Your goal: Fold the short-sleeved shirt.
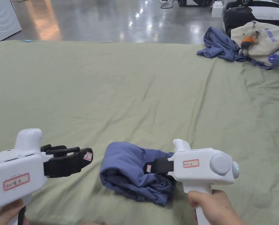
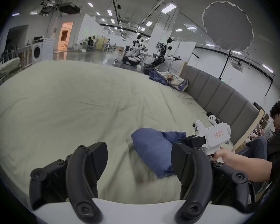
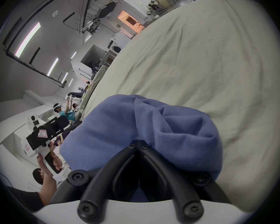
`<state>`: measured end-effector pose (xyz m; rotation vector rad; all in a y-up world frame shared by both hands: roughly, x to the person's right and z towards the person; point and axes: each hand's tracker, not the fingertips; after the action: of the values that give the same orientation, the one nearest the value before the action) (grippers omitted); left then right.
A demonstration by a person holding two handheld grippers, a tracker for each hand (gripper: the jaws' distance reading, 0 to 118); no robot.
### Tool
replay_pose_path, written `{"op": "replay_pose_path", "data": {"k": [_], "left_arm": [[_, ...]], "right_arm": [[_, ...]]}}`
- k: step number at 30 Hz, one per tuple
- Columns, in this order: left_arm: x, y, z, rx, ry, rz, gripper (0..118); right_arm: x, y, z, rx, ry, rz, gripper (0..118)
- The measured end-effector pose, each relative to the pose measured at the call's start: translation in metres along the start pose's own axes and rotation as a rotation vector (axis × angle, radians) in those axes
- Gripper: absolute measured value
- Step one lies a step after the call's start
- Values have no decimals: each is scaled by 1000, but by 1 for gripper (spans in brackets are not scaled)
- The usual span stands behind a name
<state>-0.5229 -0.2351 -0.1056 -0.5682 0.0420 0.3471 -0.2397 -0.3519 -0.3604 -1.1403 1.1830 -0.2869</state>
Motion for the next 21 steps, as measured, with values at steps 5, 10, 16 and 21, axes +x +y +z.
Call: {"op": "replay_pose_path", "data": {"k": [5, 10, 16, 21], "left_arm": [[-3, 21, -47, -230, -90, 84, 92], [-15, 40, -94, -407, -127, 297, 92], [-10, 41, -133, -561, -147, 373, 92], [7, 41, -143, -610, -127, 346, 65]], "right_arm": [[-5, -2, 1, 10, -19, 38, 2], [-7, -3, 1, 18, -27, 47, 2], [-9, -4, 1, 23, -43, 63, 2], [-9, -4, 1, 28, -50, 71, 2]]}}
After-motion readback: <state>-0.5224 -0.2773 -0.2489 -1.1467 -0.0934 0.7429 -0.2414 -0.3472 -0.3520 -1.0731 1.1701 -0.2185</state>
